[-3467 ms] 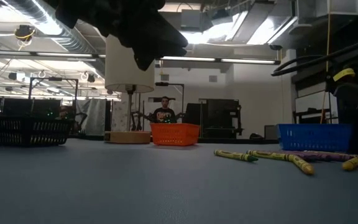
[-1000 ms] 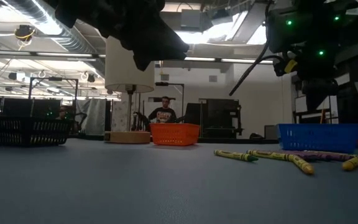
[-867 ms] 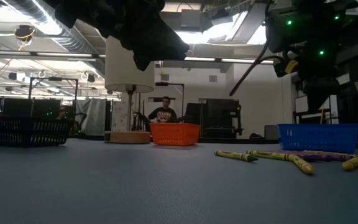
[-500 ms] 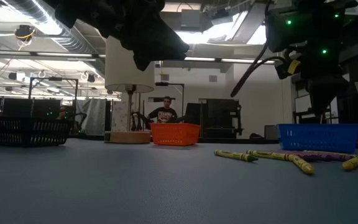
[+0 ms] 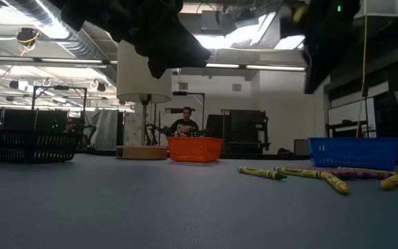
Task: Sort crayons
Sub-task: Put the yellow crayon into the orange basket
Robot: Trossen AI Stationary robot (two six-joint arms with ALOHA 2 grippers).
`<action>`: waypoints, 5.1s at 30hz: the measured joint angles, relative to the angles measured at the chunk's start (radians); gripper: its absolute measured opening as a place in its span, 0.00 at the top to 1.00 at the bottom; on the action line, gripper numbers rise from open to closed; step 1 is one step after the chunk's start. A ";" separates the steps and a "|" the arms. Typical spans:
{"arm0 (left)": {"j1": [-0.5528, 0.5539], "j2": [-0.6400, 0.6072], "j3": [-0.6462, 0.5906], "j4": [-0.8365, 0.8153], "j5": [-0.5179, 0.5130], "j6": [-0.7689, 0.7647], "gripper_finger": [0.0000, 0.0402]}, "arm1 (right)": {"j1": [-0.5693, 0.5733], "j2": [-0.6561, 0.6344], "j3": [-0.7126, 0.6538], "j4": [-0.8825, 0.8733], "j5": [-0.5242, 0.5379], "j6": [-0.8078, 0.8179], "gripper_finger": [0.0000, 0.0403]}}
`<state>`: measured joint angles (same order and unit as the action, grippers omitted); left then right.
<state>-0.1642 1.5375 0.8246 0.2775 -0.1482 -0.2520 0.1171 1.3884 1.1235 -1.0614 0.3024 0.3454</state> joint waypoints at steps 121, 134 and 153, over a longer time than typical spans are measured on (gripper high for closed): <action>0.000 0.000 0.000 -0.015 -0.001 0.000 0.76 | -0.273 0.312 0.009 0.774 0.069 -1.467 0.93; 0.000 0.000 0.000 -0.015 -0.039 0.000 0.76 | -0.449 0.383 0.009 1.012 -0.204 -1.611 0.93; -0.001 0.000 0.000 -0.015 -0.045 -0.002 0.76 | -0.458 0.430 0.009 1.120 -0.182 -1.611 0.93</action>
<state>-0.1650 1.5375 0.8242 0.2623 -0.1928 -0.2535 -0.3412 1.8187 1.1328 0.0582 0.1208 -1.2655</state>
